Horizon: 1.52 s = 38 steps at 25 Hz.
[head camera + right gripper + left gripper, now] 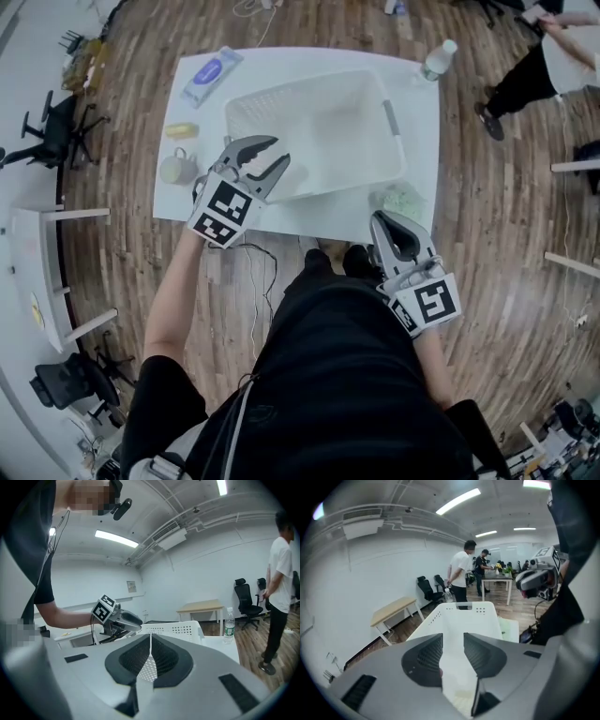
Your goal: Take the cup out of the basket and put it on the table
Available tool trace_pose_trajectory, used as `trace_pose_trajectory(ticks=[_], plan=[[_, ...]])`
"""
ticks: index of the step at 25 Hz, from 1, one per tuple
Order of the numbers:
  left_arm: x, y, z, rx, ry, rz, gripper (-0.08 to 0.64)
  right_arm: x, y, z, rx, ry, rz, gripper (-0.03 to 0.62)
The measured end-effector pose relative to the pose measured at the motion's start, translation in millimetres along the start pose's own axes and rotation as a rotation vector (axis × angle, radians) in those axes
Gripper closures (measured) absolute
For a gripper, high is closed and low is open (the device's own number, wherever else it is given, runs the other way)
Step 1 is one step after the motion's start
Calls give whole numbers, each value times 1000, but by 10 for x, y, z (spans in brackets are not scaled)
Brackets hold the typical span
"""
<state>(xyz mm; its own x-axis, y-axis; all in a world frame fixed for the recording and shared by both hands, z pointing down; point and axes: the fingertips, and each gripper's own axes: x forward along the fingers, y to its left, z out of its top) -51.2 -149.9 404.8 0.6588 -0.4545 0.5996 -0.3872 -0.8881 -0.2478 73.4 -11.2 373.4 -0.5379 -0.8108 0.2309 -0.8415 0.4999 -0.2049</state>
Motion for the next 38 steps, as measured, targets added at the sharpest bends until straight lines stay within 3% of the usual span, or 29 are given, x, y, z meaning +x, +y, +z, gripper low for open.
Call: trace_pose_trajectory(ticks=[4, 7, 11, 19, 22, 25, 30, 38], plan=[[282, -51, -181, 110, 156, -127, 376, -10, -77, 0, 9, -2, -26, 566], [461, -183, -392, 149, 287, -244, 319, -11, -95, -5, 16, -3, -40, 566], [689, -356, -638, 191, 414, -385, 296, -17, -129, -16, 27, -3, -51, 566], [1142, -488, -1066, 170, 612, -514, 253, 3, -193, -62, 49, 4, -68, 566], [1077, -620, -1402, 104, 834, -596, 239, -8, -231, -68, 55, 6, -79, 566], [1166, -516, -1610, 153, 964, -574, 239, -4, -254, -74, 60, 7, -90, 566], [1240, -531, -1884, 115, 1109, -582, 239, -41, -338, -86, 68, 11, -111, 566], [1346, -507, -2194, 144, 1200, -563, 241, -81, -413, -114, 75, 21, -129, 566]])
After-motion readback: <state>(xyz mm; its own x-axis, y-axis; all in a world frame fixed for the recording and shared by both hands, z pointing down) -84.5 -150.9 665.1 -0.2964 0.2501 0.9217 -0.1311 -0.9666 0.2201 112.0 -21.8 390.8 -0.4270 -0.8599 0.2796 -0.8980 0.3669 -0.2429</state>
